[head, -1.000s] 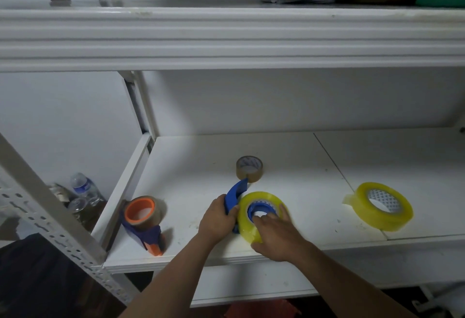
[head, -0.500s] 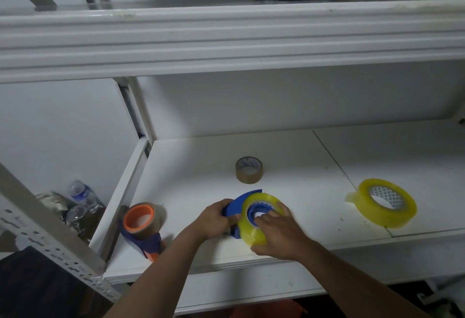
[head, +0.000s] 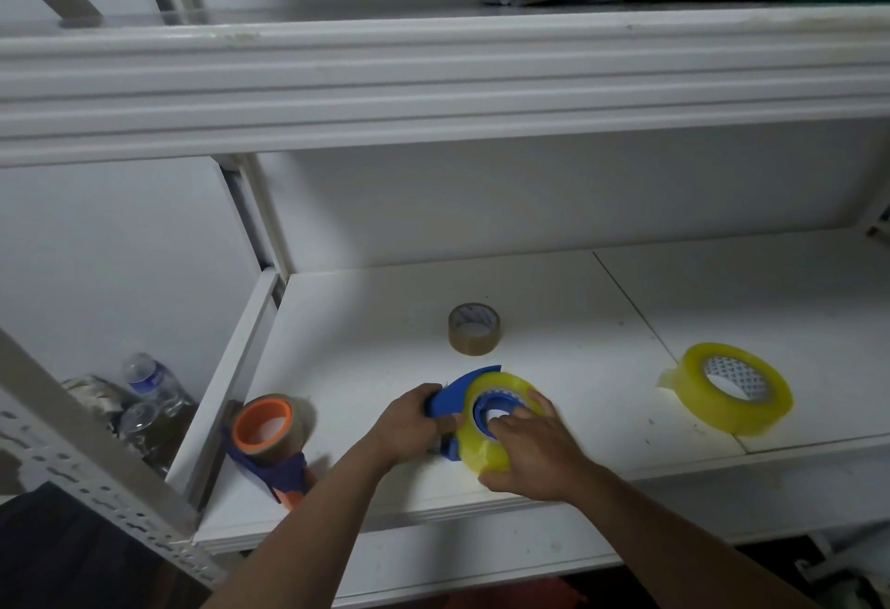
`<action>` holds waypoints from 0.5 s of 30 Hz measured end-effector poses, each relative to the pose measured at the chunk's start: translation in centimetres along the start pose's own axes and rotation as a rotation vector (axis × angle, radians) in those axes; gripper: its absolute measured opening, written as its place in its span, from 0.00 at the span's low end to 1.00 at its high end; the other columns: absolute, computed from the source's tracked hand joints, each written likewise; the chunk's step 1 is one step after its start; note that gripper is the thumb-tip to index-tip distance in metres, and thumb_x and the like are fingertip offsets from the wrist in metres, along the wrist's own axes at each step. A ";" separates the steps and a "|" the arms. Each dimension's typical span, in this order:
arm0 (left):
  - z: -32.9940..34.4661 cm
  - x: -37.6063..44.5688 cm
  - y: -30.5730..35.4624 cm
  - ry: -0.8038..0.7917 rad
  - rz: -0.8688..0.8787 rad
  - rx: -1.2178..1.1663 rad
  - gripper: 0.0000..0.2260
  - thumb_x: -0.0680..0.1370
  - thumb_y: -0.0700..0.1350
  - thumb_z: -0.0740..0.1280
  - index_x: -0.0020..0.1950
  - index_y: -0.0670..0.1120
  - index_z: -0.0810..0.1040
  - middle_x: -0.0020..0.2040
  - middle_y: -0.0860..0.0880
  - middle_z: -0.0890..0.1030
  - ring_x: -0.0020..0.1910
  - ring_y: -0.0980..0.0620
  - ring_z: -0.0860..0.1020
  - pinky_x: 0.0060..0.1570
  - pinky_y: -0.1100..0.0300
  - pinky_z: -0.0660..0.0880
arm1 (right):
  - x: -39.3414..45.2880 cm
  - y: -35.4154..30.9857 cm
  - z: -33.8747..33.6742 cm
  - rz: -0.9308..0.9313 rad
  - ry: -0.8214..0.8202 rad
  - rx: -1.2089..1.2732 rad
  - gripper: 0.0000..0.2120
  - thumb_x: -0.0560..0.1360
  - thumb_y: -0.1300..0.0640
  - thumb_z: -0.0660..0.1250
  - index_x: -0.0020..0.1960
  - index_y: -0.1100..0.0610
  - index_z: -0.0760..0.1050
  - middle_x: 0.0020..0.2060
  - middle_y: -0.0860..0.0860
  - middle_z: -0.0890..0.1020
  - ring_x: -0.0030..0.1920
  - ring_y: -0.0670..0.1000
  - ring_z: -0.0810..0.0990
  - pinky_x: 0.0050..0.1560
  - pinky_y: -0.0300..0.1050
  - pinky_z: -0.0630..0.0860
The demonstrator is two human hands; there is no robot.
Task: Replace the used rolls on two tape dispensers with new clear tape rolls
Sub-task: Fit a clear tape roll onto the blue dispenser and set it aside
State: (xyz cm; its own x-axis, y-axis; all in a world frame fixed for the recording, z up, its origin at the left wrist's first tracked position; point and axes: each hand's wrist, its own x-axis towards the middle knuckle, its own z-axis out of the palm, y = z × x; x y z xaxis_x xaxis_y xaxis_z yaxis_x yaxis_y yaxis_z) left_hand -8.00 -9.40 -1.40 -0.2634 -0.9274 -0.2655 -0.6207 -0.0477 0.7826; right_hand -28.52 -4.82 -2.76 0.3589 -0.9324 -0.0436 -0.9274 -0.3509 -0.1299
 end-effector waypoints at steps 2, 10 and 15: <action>0.5 -0.4 -0.2 0.103 -0.048 0.002 0.19 0.73 0.56 0.71 0.59 0.48 0.74 0.52 0.49 0.80 0.48 0.51 0.79 0.47 0.59 0.77 | 0.1 0.1 0.0 0.004 -0.005 0.011 0.25 0.67 0.34 0.62 0.54 0.50 0.72 0.52 0.48 0.79 0.60 0.51 0.72 0.74 0.54 0.45; 1.4 -1.5 -0.4 0.244 -0.050 0.132 0.18 0.74 0.61 0.67 0.51 0.46 0.78 0.42 0.48 0.80 0.40 0.49 0.77 0.42 0.54 0.75 | 0.2 -0.5 -0.2 0.049 0.000 0.030 0.22 0.66 0.35 0.62 0.52 0.48 0.73 0.52 0.47 0.79 0.60 0.49 0.72 0.74 0.51 0.46; 0.7 -1.3 -0.3 0.157 0.028 0.111 0.16 0.76 0.56 0.67 0.60 0.49 0.77 0.52 0.49 0.82 0.49 0.48 0.79 0.51 0.53 0.78 | 0.3 -0.6 -0.3 0.037 -0.011 0.007 0.23 0.67 0.35 0.62 0.54 0.49 0.73 0.52 0.47 0.79 0.60 0.49 0.72 0.74 0.51 0.45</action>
State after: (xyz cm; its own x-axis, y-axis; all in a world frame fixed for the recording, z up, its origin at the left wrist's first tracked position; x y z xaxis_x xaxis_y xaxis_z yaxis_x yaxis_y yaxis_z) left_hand -7.97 -7.91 -1.65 -0.1689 -0.9747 -0.1462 -0.6946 0.0125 0.7193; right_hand -27.87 -4.96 -2.39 0.3257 -0.9436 -0.0592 -0.9392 -0.3157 -0.1350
